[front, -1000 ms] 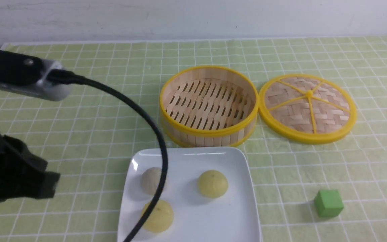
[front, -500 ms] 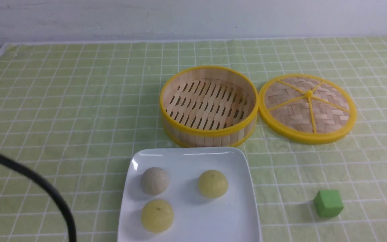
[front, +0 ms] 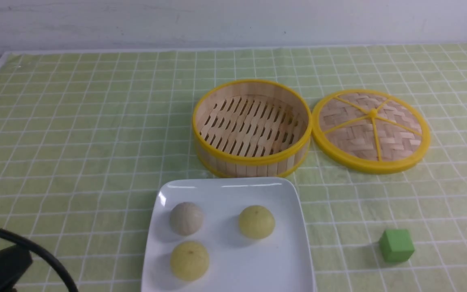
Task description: Put the steamed buns into the plate on the green tablecloth.
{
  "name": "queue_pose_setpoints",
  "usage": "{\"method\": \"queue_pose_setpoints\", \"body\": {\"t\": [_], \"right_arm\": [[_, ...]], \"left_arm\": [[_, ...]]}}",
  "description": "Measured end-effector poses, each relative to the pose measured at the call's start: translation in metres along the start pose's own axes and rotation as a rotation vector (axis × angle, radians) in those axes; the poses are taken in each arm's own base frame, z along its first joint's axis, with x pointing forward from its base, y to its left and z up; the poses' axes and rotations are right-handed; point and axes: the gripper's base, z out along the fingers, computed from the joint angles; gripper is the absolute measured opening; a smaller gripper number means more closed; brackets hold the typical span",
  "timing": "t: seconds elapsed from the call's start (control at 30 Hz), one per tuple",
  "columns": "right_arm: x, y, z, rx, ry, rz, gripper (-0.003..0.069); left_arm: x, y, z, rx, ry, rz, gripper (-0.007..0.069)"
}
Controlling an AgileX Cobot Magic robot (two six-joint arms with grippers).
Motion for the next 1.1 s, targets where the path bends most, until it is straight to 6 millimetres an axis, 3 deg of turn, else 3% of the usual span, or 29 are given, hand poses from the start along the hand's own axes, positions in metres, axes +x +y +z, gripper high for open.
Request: {"method": "queue_pose_setpoints", "body": {"t": [0.3, 0.47, 0.67, 0.97, 1.1], "right_arm": [[0.000, 0.000, 0.000, 0.000, 0.001, 0.000, 0.0060], [0.000, 0.000, 0.000, 0.000, 0.001, 0.000, 0.0070], [0.000, 0.000, 0.000, 0.000, 0.001, 0.000, 0.0078], [0.000, 0.000, 0.000, 0.001, 0.001, -0.001, 0.0091], [0.000, 0.000, 0.000, 0.001, 0.001, -0.001, 0.0096]], "left_arm": [[0.041, 0.019, 0.022, -0.069, 0.084, 0.057, 0.0005], [0.041, 0.023, 0.023, -0.112, 0.070, 0.078, 0.0011], [0.044, 0.020, 0.027, -0.046, 0.032, 0.168, 0.0015], [0.065, 0.037, 0.023, -0.154, -0.101, 0.239, 0.0020], [0.080, 0.049, 0.023, -0.260, -0.147, 0.188, 0.0021]]}}
